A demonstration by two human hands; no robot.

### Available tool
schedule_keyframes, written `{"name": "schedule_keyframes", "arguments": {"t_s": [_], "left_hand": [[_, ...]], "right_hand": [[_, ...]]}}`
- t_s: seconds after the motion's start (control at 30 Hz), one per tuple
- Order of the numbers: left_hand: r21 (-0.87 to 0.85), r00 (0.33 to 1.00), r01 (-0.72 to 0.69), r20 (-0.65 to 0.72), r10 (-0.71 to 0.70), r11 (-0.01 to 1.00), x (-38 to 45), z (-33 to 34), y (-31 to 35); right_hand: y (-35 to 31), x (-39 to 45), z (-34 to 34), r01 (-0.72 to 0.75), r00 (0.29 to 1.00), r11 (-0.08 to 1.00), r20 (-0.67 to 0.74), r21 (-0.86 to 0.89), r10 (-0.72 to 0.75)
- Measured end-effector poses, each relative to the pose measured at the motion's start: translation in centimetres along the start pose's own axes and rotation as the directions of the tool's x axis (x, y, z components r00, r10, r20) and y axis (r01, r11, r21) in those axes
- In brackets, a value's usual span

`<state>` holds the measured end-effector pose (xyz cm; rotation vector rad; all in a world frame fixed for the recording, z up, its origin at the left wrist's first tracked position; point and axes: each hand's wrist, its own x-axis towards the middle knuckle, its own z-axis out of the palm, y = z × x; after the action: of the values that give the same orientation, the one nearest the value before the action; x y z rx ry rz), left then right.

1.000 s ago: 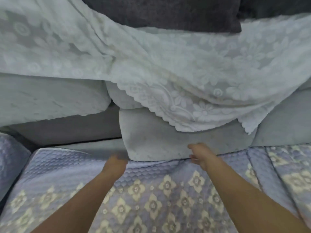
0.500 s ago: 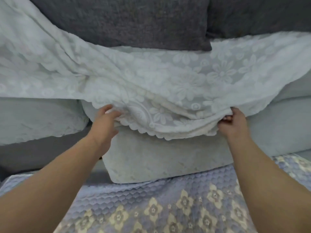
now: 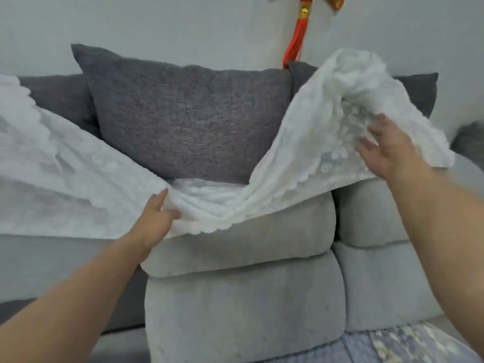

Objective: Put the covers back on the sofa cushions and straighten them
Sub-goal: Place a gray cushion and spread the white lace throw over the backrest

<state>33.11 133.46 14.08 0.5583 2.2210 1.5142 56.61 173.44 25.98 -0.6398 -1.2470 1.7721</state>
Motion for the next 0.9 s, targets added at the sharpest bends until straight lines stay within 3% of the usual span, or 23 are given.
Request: {"name": "schedule_keyframes", "arguments": {"t_s": [0.03,0.1,0.23,0.43,0.7,0.9], "left_hand": [[0.057,1.000,-0.010,-0.002,0.010,0.998,0.0,-0.6,-0.5],[0.147,0.999,-0.040,-0.024,0.044,0.988,-0.3,-1.4,-1.4],[0.266,0.981,-0.083,-0.147,0.126,0.960,-0.7,-2.0,-3.5],[0.478,0.988,-0.028,-0.123,0.098,0.878,-1.1,-0.2,-5.5],[0.562,0.996,0.041,-0.089,0.011,0.826,-0.7,0.9,-5.6],[0.771,0.997,0.052,0.000,-0.081,0.634,1.3,0.5,-5.8]], "right_hand": [[1.0,-0.1,-0.3,-0.023,0.992,0.999,-0.127,-0.038,0.018],[4.6,-1.5,-1.9,-0.125,0.971,0.979,-0.220,-0.160,0.088],[11.7,-3.6,-3.5,-0.341,0.937,0.890,-0.181,-0.302,0.297],[12.7,-4.7,-0.9,-0.315,0.942,0.928,-0.182,-0.200,0.281],[10.5,-2.5,0.0,-0.281,0.939,0.959,-0.216,-0.030,0.268],[11.7,-2.1,-3.5,-0.351,0.879,0.928,-0.299,0.121,0.371]]}}
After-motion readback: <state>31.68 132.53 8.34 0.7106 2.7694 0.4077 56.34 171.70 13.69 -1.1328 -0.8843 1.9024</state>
